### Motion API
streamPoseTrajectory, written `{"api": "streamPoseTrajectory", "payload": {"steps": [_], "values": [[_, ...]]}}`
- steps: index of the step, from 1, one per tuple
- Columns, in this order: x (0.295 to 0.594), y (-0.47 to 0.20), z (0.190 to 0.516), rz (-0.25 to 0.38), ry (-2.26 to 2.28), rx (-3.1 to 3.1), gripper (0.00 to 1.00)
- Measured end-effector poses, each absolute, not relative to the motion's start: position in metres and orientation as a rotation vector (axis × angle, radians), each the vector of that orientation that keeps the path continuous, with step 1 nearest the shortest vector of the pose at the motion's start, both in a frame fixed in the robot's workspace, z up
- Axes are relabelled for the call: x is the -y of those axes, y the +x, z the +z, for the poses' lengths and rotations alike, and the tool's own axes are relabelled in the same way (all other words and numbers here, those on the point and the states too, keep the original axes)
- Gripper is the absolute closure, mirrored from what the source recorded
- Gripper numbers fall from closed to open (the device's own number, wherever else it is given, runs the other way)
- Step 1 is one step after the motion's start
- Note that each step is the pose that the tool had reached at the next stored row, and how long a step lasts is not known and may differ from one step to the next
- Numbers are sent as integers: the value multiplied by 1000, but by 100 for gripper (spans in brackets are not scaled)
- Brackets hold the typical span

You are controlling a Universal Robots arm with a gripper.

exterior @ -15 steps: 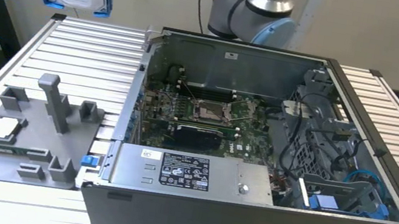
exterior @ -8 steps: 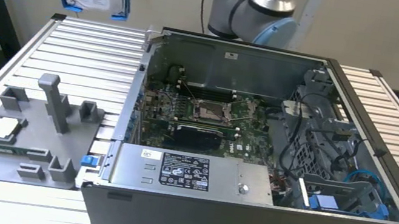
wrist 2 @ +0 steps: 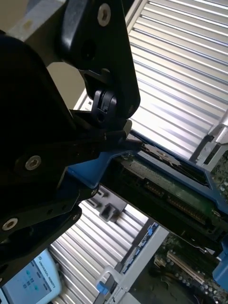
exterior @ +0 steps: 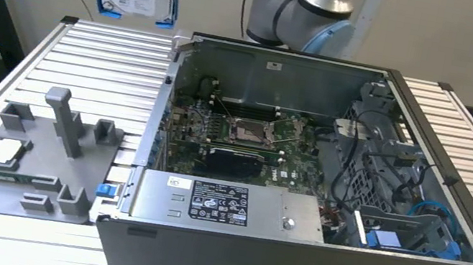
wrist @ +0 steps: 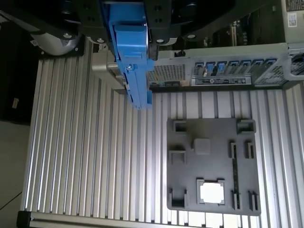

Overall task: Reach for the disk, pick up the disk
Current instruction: 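Pick up the disk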

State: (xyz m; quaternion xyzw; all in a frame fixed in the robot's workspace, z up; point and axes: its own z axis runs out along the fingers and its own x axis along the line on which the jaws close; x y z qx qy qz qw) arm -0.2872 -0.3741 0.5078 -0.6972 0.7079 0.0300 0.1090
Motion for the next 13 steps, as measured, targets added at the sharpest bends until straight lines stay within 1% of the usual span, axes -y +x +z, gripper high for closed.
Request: {"api": "streamPoseTrajectory", "payload": {"steps": [13], "values": [[374, -228, 508, 102, -2055, -2089, 100]]}}
